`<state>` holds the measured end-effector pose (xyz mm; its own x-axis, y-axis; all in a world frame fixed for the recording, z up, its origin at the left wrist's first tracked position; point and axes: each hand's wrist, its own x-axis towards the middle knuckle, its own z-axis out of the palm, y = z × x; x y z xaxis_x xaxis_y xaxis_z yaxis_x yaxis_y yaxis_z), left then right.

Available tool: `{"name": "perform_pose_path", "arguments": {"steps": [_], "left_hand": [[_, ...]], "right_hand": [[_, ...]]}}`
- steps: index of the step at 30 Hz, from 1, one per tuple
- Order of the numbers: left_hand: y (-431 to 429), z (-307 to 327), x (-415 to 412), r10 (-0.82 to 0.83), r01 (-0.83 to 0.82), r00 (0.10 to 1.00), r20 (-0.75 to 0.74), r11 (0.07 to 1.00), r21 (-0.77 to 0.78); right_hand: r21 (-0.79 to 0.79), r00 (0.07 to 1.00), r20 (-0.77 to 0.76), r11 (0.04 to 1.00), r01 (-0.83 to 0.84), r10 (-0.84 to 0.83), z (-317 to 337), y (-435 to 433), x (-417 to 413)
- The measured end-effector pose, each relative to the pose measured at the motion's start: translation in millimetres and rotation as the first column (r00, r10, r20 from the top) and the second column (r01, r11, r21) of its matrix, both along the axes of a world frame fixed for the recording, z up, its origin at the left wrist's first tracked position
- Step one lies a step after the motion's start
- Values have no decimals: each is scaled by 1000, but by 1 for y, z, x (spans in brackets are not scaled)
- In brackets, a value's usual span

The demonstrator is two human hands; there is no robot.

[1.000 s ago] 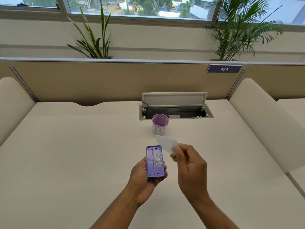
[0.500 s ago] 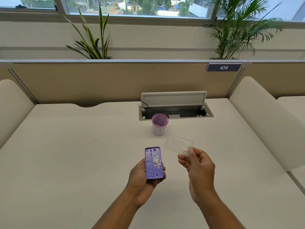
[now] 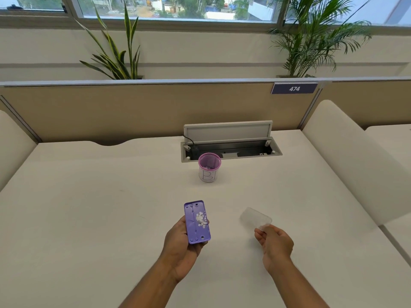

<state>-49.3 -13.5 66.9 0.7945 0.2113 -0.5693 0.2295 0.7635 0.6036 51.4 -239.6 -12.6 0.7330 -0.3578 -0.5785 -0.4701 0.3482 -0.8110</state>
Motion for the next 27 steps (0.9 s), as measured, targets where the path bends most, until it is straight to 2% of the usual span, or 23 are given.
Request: {"name": "perform_pose_path", "arguments": {"steps": [11,18,24,27], "left_hand": [[2,-6,2,42,-42,999,-8,998,-38],[6,-9,6,72,-73,997,-19,996,-46],[18,-5,19,74,-75,996,-43,997,-14],[26,0,36,57,-53,996,-69,996,67]], "right_hand": [[-90,996,-91,996,-12,4,-28,-9,-3],[-227,994,-100,972,-60,38,-21,-8,-12],[-223,969,-43,943,-248,244,8,16,-13],[-217,925,4,904,-369,379,30,35,-9]]}}
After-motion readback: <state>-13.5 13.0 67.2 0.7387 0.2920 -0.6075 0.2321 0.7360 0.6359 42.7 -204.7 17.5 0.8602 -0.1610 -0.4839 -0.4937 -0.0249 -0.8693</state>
